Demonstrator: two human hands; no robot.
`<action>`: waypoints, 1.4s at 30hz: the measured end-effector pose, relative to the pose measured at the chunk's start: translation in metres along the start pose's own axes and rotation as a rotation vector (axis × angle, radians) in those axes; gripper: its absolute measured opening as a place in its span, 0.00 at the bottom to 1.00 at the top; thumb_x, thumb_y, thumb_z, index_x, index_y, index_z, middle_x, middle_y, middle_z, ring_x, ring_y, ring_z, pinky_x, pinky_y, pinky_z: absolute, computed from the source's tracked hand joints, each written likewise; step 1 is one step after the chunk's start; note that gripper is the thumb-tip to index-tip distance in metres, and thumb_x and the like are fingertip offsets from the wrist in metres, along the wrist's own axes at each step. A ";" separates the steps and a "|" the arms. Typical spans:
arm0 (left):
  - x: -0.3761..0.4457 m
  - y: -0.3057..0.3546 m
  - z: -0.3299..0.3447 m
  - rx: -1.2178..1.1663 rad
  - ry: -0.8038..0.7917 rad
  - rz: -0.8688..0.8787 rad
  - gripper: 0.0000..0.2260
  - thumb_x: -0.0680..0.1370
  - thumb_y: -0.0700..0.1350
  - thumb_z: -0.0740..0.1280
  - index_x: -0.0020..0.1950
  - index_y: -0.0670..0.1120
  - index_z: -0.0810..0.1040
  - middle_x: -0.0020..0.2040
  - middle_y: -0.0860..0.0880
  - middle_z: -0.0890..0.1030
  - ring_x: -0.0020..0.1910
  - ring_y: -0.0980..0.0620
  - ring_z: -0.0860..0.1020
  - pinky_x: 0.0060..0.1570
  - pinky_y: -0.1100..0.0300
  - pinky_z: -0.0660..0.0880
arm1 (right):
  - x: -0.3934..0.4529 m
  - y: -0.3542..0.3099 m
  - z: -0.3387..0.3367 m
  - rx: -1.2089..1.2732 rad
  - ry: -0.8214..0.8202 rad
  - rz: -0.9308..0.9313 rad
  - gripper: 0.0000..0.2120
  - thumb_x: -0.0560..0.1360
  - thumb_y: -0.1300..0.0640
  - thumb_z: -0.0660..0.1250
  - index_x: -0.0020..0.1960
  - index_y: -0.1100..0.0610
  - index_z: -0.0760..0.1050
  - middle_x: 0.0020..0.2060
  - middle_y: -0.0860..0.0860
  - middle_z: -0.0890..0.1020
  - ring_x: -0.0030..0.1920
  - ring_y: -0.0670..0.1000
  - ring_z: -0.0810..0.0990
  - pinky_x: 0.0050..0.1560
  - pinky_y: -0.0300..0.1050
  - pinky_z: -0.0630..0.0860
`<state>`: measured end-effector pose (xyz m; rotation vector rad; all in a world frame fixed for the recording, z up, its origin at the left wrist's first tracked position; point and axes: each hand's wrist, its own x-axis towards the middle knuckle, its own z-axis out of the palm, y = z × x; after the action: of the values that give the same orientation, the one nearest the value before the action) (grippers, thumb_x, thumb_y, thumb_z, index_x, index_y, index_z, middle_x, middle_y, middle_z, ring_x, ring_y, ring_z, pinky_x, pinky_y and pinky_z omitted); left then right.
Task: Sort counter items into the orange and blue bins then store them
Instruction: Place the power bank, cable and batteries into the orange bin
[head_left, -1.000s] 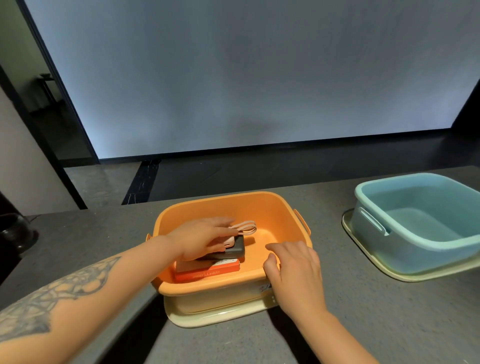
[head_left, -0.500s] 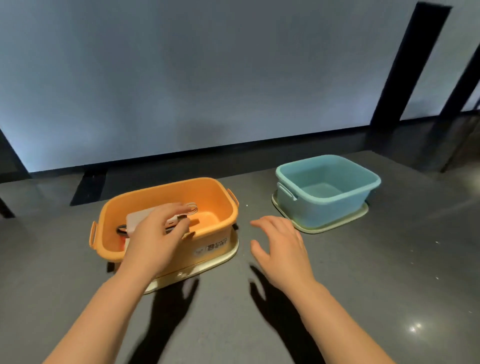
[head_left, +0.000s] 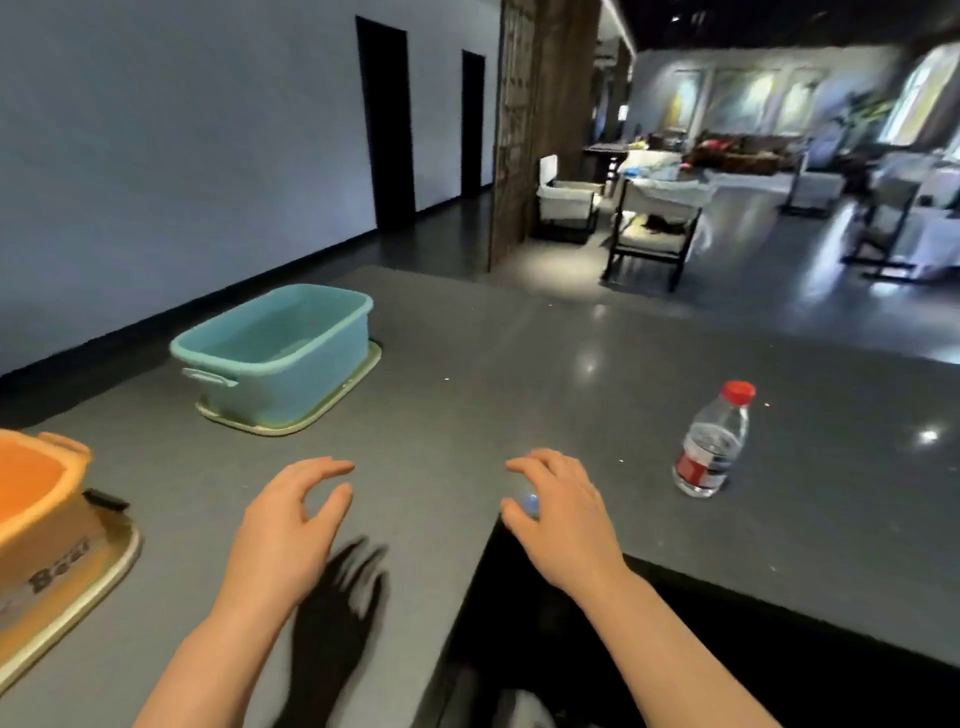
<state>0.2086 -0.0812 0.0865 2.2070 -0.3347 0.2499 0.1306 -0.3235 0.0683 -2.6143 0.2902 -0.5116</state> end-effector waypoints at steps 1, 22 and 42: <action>0.000 0.013 0.019 -0.037 -0.035 0.039 0.09 0.76 0.44 0.68 0.53 0.55 0.81 0.57 0.55 0.78 0.52 0.51 0.75 0.51 0.56 0.70 | -0.013 0.018 -0.013 -0.027 0.025 0.045 0.18 0.75 0.49 0.62 0.65 0.48 0.71 0.65 0.44 0.70 0.67 0.46 0.64 0.65 0.43 0.63; -0.188 0.403 0.411 -0.444 -0.684 0.522 0.09 0.76 0.42 0.68 0.52 0.54 0.81 0.54 0.59 0.77 0.55 0.63 0.73 0.56 0.68 0.64 | -0.267 0.360 -0.321 -0.325 0.403 0.688 0.17 0.75 0.47 0.64 0.64 0.45 0.72 0.61 0.38 0.72 0.64 0.43 0.68 0.62 0.39 0.66; -0.166 0.509 0.634 -0.313 -0.917 0.575 0.09 0.74 0.41 0.69 0.49 0.55 0.81 0.50 0.60 0.78 0.52 0.60 0.76 0.48 0.75 0.65 | -0.232 0.543 -0.350 -0.226 0.336 0.906 0.20 0.74 0.46 0.63 0.65 0.43 0.70 0.60 0.35 0.72 0.61 0.40 0.69 0.57 0.35 0.68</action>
<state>-0.0742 -0.8591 0.0313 1.7407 -1.4035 -0.5086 -0.2827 -0.8697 0.0293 -2.2377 1.6049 -0.5867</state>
